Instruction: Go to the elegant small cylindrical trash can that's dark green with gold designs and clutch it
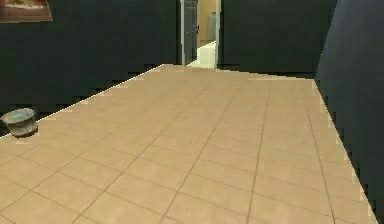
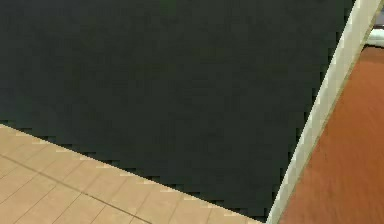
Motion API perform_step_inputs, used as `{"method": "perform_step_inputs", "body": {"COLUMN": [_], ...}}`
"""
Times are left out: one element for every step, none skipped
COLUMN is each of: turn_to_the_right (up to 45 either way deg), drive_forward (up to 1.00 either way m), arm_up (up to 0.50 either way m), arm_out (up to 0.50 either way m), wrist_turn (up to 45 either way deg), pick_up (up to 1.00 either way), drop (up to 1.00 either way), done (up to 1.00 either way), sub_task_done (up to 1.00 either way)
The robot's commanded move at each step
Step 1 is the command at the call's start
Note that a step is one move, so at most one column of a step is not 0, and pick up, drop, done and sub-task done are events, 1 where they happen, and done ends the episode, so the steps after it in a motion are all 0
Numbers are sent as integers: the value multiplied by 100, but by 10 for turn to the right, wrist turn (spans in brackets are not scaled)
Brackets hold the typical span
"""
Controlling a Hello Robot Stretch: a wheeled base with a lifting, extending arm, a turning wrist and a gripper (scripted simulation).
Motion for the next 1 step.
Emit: {"method": "perform_step_inputs", "body": {"turn_to_the_right": [0], "drive_forward": [100], "arm_up": [0], "arm_out": [0], "wrist_turn": [0], "pick_up": [0], "drop": [0], "done": [0], "sub_task_done": [0]}}
